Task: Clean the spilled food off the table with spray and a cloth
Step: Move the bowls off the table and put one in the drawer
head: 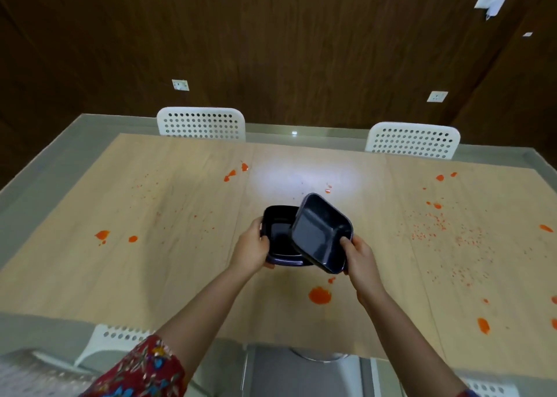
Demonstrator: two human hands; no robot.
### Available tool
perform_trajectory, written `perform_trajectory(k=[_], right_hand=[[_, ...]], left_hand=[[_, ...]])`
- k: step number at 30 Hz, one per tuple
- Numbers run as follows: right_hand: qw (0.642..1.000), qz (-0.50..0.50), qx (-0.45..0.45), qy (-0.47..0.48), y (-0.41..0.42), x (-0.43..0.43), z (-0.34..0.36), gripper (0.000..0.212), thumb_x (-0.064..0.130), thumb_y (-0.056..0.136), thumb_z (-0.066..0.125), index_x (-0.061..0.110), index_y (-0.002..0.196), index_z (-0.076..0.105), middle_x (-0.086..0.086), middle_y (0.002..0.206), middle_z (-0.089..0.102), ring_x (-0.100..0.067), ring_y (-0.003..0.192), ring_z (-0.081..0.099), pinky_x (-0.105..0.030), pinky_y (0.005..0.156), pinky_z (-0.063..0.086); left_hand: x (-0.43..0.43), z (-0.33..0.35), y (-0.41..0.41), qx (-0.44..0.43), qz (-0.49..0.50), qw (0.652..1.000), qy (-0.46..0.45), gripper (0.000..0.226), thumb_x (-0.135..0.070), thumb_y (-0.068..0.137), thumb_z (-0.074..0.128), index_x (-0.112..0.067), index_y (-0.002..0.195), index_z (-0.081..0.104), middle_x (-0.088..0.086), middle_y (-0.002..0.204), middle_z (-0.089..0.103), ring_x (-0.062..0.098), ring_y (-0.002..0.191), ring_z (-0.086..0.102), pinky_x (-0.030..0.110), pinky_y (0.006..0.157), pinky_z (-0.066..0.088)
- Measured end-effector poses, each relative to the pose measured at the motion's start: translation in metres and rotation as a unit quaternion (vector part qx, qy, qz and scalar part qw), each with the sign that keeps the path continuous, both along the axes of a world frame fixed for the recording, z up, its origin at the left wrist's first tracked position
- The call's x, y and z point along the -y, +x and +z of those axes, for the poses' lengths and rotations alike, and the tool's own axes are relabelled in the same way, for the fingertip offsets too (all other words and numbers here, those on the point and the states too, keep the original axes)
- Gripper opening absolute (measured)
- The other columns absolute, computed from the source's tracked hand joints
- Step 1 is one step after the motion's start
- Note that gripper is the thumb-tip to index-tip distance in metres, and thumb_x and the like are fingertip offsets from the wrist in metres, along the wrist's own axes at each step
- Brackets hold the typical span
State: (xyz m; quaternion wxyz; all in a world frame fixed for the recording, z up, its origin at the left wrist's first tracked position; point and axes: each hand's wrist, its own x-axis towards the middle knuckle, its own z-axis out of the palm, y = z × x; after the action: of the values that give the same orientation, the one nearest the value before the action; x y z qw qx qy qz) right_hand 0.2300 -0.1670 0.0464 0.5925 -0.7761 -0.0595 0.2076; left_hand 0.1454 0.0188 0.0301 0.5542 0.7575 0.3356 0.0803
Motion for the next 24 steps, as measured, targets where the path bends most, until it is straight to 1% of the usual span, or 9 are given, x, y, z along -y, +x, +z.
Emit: perform_trajectory(k=[4, 10, 12, 15, 18, 19, 21, 23, 24], right_hand=[[0.994, 0.049, 0.069, -0.074, -0.03, 0.011, -0.018, 0.019, 0.025, 0.103, 0.041, 0.021, 0.11, 0.058, 0.003, 0.097, 0.067, -0.015, 0.089, 0.064, -0.033, 0.072, 0.052], [0.965, 0.105, 0.112, -0.213, -0.079, 0.045, -0.028, 0.026, 0.039, 0.099, 0.045, 0.025, 0.114, 0.061, 0.004, 0.084, 0.068, -0.016, 0.078, 0.063, -0.032, 0.066, 0.045], [0.971, 0.136, 0.017, -0.195, -0.097, 0.061, -0.03, 0.022, 0.04, 0.097, 0.05, 0.024, 0.108, 0.06, 0.002, 0.086, 0.066, -0.017, 0.081, 0.064, -0.035, 0.07, 0.051], [0.965, 0.144, -0.21, -0.062, -0.135, 0.082, -0.036, 0.018, 0.019, 0.098, 0.051, 0.027, 0.114, 0.053, -0.007, 0.103, 0.069, -0.024, 0.086, 0.071, -0.034, 0.065, 0.058], [0.962, 0.083, -0.254, -0.057, -0.161, 0.101, -0.059, 0.025, 0.002, 0.096, 0.042, 0.014, 0.115, 0.054, -0.017, 0.089, 0.07, -0.03, 0.069, 0.071, -0.029, 0.055, 0.054], [0.961, 0.062, -0.263, -0.064, -0.167, 0.108, -0.068, 0.025, 0.0, 0.096, 0.04, 0.01, 0.114, 0.054, -0.017, 0.084, 0.068, -0.029, 0.064, 0.069, -0.028, 0.053, 0.053], [0.956, 0.035, -0.277, -0.093, -0.174, 0.124, -0.089, 0.025, -0.003, 0.095, 0.038, 0.006, 0.112, 0.054, -0.019, 0.082, 0.065, -0.027, 0.059, 0.065, -0.028, 0.051, 0.053], [0.948, 0.025, -0.296, -0.116, -0.18, 0.135, -0.107, 0.025, -0.003, 0.095, 0.038, 0.007, 0.112, 0.053, -0.02, 0.087, 0.064, -0.028, 0.063, 0.064, -0.029, 0.052, 0.054], [0.945, 0.021, -0.3, -0.131, -0.181, 0.138, -0.119, 0.026, -0.003, 0.094, 0.039, 0.008, 0.114, 0.052, -0.019, 0.091, 0.063, -0.029, 0.067, 0.065, -0.03, 0.054, 0.056]], left_hand=[[0.022, 0.012, -0.046, 0.0, -0.032, 0.997, -0.072, 0.041, -0.009, 0.101, 0.039, -0.022, 0.139, 0.044, 0.011, 0.118, 0.063, 0.028, 0.086, 0.069, 0.037, 0.056, 0.06], [0.055, 0.016, -0.103, -0.015, -0.077, 0.99, -0.116, 0.036, -0.007, 0.101, 0.035, -0.03, 0.124, 0.051, 0.011, 0.103, 0.068, 0.025, 0.07, 0.07, 0.037, 0.055, 0.059], [0.065, 0.01, -0.119, -0.028, -0.08, 0.987, -0.134, 0.034, -0.009, 0.102, 0.036, -0.028, 0.124, 0.053, 0.01, 0.103, 0.069, 0.026, 0.072, 0.071, 0.039, 0.058, 0.06], [0.079, -0.004, -0.143, -0.07, -0.075, 0.977, -0.189, 0.031, -0.012, 0.103, 0.036, -0.023, 0.126, 0.054, 0.01, 0.107, 0.068, 0.032, 0.081, 0.071, 0.044, 0.067, 0.061], [0.088, -0.023, -0.157, -0.13, -0.103, 0.961, -0.22, 0.033, -0.018, 0.104, 0.036, -0.022, 0.134, 0.049, 0.008, 0.124, 0.061, 0.031, 0.087, 0.071, 0.035, 0.07, 0.06], [0.088, -0.032, -0.159, -0.138, -0.117, 0.968, -0.177, 0.037, -0.018, 0.104, 0.035, -0.02, 0.139, 0.046, 0.007, 0.13, 0.058, 0.029, 0.096, 0.069, 0.034, 0.079, 0.059], [0.083, -0.051, -0.163, -0.142, -0.15, 0.978, 0.022, 0.044, -0.017, 0.104, 0.035, -0.018, 0.148, 0.036, 0.004, 0.146, 0.045, 0.022, 0.127, 0.051, 0.028, 0.104, 0.04], [0.074, -0.066, -0.165, -0.135, -0.17, 0.953, 0.213, 0.05, -0.02, 0.103, 0.038, -0.019, 0.152, 0.027, -0.001, 0.157, 0.029, 0.016, 0.142, 0.031, 0.025, 0.112, 0.023], [0.069, -0.073, -0.166, -0.139, -0.176, 0.939, 0.26, 0.052, -0.023, 0.103, 0.039, -0.02, 0.152, 0.025, -0.002, 0.159, 0.024, 0.015, 0.144, 0.026, 0.028, 0.115, 0.021]])
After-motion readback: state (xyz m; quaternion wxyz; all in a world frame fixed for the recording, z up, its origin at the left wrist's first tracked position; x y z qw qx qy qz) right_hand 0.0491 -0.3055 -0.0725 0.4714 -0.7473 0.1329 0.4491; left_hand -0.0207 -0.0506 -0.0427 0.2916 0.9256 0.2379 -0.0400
